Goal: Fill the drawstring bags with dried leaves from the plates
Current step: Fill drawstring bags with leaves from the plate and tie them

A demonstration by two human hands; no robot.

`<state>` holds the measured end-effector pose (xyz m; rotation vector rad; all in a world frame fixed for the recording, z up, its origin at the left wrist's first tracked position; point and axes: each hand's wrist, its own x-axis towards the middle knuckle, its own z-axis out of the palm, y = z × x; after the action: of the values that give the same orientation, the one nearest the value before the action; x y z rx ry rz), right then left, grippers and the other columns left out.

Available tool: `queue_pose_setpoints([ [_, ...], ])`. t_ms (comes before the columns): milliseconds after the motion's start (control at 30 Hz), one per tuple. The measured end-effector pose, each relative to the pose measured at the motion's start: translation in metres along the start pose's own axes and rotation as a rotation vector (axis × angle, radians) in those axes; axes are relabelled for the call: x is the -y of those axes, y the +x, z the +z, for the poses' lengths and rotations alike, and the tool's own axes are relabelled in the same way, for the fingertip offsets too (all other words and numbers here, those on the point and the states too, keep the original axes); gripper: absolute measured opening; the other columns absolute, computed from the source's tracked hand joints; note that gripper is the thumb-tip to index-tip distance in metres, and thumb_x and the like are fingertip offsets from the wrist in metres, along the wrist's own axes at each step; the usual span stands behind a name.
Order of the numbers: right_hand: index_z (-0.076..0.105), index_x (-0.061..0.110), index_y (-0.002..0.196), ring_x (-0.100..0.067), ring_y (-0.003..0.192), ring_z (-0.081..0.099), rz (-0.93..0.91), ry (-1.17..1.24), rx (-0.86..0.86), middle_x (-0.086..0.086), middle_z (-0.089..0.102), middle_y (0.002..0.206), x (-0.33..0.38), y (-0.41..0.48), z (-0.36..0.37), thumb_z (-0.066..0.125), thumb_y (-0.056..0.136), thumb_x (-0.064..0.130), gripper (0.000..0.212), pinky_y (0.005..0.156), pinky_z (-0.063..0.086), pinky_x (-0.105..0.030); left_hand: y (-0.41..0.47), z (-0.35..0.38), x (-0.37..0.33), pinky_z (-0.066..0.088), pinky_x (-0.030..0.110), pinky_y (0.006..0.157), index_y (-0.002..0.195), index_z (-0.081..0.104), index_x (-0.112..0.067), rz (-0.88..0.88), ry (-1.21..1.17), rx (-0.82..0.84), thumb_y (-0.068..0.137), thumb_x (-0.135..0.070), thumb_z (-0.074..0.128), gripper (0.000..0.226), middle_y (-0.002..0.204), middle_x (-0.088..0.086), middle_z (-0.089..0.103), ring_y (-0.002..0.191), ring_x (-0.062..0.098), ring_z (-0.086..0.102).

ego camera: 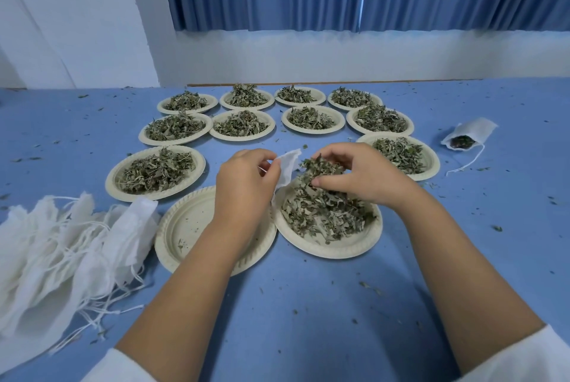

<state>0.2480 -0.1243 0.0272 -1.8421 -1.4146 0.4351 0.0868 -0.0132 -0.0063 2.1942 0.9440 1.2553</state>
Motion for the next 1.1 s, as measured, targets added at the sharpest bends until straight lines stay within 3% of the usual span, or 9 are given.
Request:
queue_pose_setpoints([
  [233,0.067,0.038,0.093,0.024,0.086,0.054,-0.02,0.08,0.021,0.023,0.061,0.099,0.001,-0.002,-0.004,0.083,0.075,0.02,0.03,0.069,0.038,0.003,0.0,-0.001,-0.002,0.051,0.028,0.071,0.096,0.077,-0.015,-0.042,-0.019,-0.009,0.091,-0.023,0.067,0.013,0.084,0.0,0.071,0.071,0.011,0.062],
  [333,0.068,0.039,0.095,0.009,0.088,0.064,-0.005,0.102,0.016,0.016,0.064,0.107,0.001,-0.002,-0.005,0.082,0.076,0.021,0.029,0.078,0.058,-0.026,0.001,-0.001,-0.003,0.051,0.027,0.071,0.099,0.077,-0.017,-0.05,-0.015,-0.012,0.091,-0.025,0.067,0.015,0.083,-0.002,0.071,0.071,0.011,0.063],
  [400,0.069,0.039,0.099,-0.003,0.108,0.062,0.008,0.128,-0.037,0.011,0.065,0.115,0.002,-0.002,-0.006,0.082,0.076,0.021,0.032,0.091,0.054,-0.045,0.001,0.0,-0.004,0.052,0.029,0.075,0.104,0.076,-0.016,-0.054,-0.021,-0.003,0.091,-0.025,0.068,0.018,0.081,-0.005,0.068,0.073,0.012,0.064],
  [467,0.068,0.038,0.101,-0.001,0.116,0.057,-0.012,0.167,-0.082,0.013,0.066,0.115,0.003,-0.001,-0.006,0.082,0.076,0.02,0.034,0.1,0.048,-0.04,0.0,0.001,-0.004,0.052,0.029,0.076,0.104,0.075,-0.015,-0.041,-0.021,0.003,0.09,-0.025,0.068,0.019,0.079,-0.007,0.066,0.073,0.012,0.063],
  [567,0.068,0.04,0.096,0.011,0.103,0.057,-0.011,0.267,-0.146,0.027,0.068,0.098,0.003,-0.001,-0.007,0.083,0.074,0.022,0.032,0.094,0.046,-0.028,-0.002,0.003,-0.006,0.052,0.03,0.071,0.095,0.078,-0.013,0.01,-0.003,-0.021,0.089,-0.021,0.069,0.013,0.081,-0.002,0.068,0.071,0.015,0.064],
  [700,0.071,0.028,0.106,-0.019,0.111,0.061,0.042,0.459,-0.186,0.004,0.07,0.109,0.003,0.003,-0.001,0.082,0.074,0.02,0.034,0.098,0.049,-0.04,-0.005,0.006,-0.01,0.05,0.029,0.07,0.091,0.078,-0.014,0.022,0.007,-0.014,0.089,-0.02,0.069,0.011,0.082,-0.002,0.068,0.071,0.015,0.064],
  [867,0.072,0.018,0.102,-0.015,0.085,0.071,0.055,0.69,-0.068,-0.005,0.076,0.095,0.005,0.004,0.012,0.074,0.081,0.005,0.025,0.069,0.055,-0.022,-0.006,0.007,-0.018,0.041,0.03,0.061,0.076,0.073,-0.013,-0.035,-0.031,0.061,0.087,-0.016,0.065,0.014,0.072,0.002,0.065,0.069,0.018,0.057],
  [1000,0.073,0.021,0.102,-0.019,0.104,0.065,0.082,0.501,-0.097,0.001,0.075,0.099,0.003,0.006,0.018,0.077,0.08,0.012,0.024,0.097,0.051,-0.04,-0.006,0.007,-0.019,0.032,0.035,0.052,0.063,0.062,-0.004,-0.148,-0.1,0.112,0.083,-0.007,0.059,0.02,0.058,0.011,0.06,0.055,0.023,0.044],
  [1100,0.071,0.022,0.1,-0.02,0.113,0.062,0.122,0.407,-0.11,0.004,0.074,0.103,0.001,0.006,0.02,0.077,0.08,0.017,0.022,0.099,0.048,-0.042,-0.006,0.004,-0.022,0.037,0.03,0.052,0.067,0.071,-0.014,-0.174,-0.161,0.135,0.086,-0.011,0.061,0.022,0.06,0.004,0.066,0.052,0.016,0.05],
])
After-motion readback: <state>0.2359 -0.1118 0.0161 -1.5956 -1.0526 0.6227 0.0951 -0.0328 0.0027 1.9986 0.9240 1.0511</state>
